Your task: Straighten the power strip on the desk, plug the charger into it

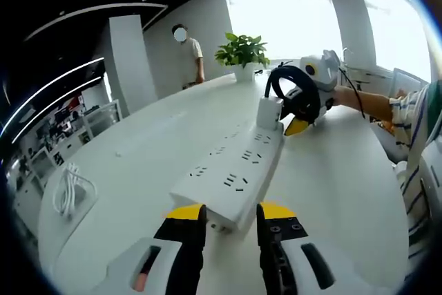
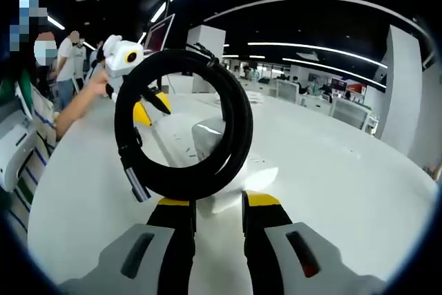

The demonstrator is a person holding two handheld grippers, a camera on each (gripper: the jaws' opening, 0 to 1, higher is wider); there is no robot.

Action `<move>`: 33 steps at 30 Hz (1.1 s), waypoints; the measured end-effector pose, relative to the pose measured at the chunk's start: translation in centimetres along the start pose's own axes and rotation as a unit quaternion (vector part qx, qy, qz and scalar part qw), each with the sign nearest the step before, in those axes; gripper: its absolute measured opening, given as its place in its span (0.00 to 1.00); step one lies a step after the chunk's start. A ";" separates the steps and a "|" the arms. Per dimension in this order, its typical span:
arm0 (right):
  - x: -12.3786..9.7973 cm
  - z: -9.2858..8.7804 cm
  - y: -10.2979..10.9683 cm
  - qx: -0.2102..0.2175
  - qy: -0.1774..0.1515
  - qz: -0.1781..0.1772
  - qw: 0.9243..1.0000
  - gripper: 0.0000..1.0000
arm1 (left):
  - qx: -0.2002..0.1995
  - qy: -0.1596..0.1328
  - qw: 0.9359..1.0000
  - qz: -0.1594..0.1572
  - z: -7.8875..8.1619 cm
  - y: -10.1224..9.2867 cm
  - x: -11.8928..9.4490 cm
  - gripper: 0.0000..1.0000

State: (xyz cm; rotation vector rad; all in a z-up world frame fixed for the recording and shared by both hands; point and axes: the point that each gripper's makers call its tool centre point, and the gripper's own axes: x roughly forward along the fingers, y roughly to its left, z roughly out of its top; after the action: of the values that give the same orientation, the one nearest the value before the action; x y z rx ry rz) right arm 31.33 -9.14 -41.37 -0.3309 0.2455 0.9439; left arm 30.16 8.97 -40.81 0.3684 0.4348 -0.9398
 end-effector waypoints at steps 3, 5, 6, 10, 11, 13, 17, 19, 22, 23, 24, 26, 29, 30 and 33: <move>0.1 0.0 -0.1 -0.001 0.001 -0.002 1.000 0.25 | -0.001 0.008 1.000 0.005 -0.4 0.3 -0.1 0.29; 0.1 0.0 -0.1 0.002 0.000 -0.001 1.000 0.25 | 0.001 0.013 1.000 0.008 -0.6 0.4 -0.1 0.29; 0.1 0.0 -0.1 0.004 -0.001 0.000 1.000 0.25 | 0.002 0.014 1.000 0.009 -0.6 0.4 -0.1 0.29; 0.1 -0.1 -0.1 0.002 0.000 -0.003 1.000 0.25 | 0.003 0.012 1.000 0.002 -0.5 0.0 0.1 0.30; 0.2 -0.1 -0.1 0.000 0.001 -0.003 1.000 0.25 | 0.005 0.014 1.000 0.002 -0.6 0.0 0.1 0.30; 0.2 -0.1 -0.2 -0.006 0.002 -0.005 1.000 0.24 | 0.006 0.016 1.000 0.001 -0.6 0.0 0.1 0.30; 0.2 -0.1 -0.2 -0.007 0.003 -0.005 1.000 0.24 | -0.002 0.013 1.000 0.003 -0.6 0.1 0.2 0.28; 0.2 -0.1 -0.2 -0.008 0.003 -0.005 1.000 0.24 | 0.000 0.014 1.000 0.005 -0.6 0.1 0.2 0.28; 0.2 -0.1 -0.2 -0.009 0.004 -0.005 1.000 0.24 | -0.009 0.010 1.000 0.005 -0.5 0.3 0.2 0.26; 0.2 -0.1 -0.2 -0.010 0.004 -0.005 1.000 0.24 | -0.013 0.008 1.000 0.007 -0.5 0.4 0.3 0.25; 0.2 -0.1 -0.2 -0.010 0.004 -0.005 1.000 0.24 | -0.013 0.008 1.000 0.008 -0.5 0.5 0.3 0.25; 0.2 -0.1 -0.3 -0.010 0.005 -0.005 1.000 0.24 | -0.016 0.006 1.000 0.008 -0.5 0.5 0.3 0.25; 0.2 -0.1 -0.3 -0.009 0.005 -0.004 1.000 0.24 | -0.019 0.005 1.000 0.011 -0.6 0.5 0.4 0.25; 0.2 -0.1 -0.3 -0.009 0.005 -0.004 1.000 0.24 | -0.018 0.006 1.000 0.013 -0.6 0.5 0.5 0.25; 0.2 -0.1 -0.3 -0.008 0.007 -0.002 1.000 0.25 | -0.020 0.006 1.000 0.013 -0.6 0.5 0.6 0.25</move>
State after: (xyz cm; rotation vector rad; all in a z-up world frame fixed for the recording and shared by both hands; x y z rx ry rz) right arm 31.71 -9.20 -41.49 -0.3535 0.2496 0.9397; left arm 30.77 9.16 -41.57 0.3420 0.4581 -0.9034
